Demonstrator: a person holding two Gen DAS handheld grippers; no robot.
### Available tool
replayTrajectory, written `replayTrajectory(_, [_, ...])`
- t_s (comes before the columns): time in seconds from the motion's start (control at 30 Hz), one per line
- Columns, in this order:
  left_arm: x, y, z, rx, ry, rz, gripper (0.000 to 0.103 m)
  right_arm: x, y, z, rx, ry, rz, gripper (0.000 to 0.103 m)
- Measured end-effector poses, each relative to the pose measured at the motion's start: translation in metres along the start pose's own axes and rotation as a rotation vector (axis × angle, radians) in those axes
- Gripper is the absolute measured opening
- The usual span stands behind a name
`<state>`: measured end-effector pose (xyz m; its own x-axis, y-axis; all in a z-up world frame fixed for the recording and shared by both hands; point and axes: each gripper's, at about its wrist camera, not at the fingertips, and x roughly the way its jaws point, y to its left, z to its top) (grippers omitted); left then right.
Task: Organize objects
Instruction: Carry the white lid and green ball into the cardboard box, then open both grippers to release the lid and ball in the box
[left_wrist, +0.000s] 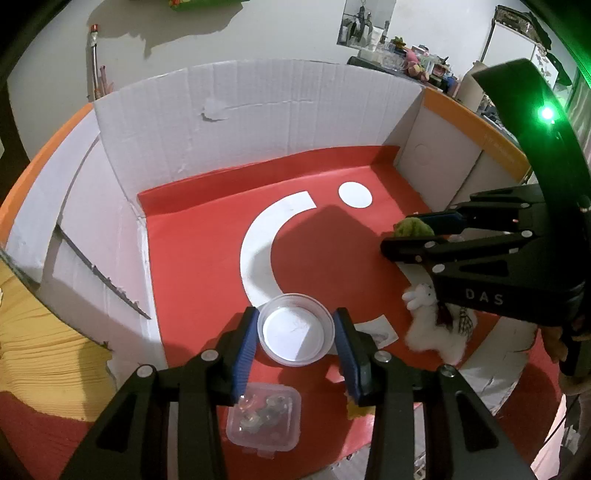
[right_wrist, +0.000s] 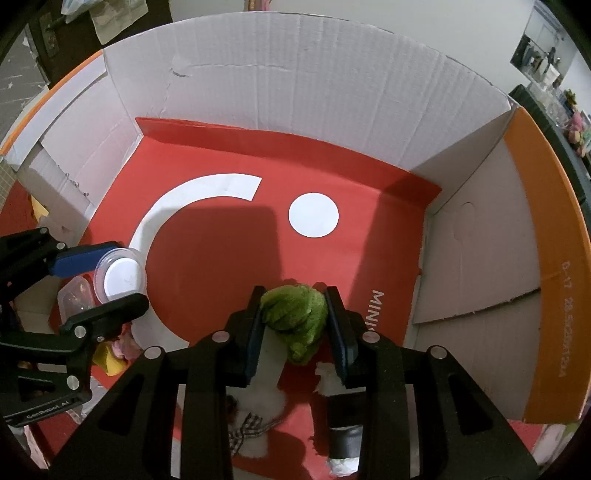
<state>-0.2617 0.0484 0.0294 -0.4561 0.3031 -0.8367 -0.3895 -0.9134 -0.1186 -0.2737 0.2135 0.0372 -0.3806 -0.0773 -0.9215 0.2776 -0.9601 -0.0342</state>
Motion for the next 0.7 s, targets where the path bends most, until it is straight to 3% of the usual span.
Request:
replayTrajectory(0.5, [0.0,0.0,-0.001,-0.002,0.001,0.0,0.043,-0.008,0.008,-0.002,0.003,0.001,-0.006,0.032])
replayTrajectory(0.57, [0.0,0.0,0.0,-0.002,0.001,0.001,0.043,-0.009,0.007,-0.003,0.006,0.003,-0.004,0.04])
replayTrajectory(0.6, [0.0,0.0,0.0,-0.002,0.001,0.001,0.043,-0.01,0.008,-0.004,0.008,0.004,0.005,0.049])
replayTrajectory(0.7, [-0.001,0.001,-0.001,-0.007,0.001,-0.002,0.043,-0.015,0.01,-0.006,-0.005,-0.012,-0.017,0.05])
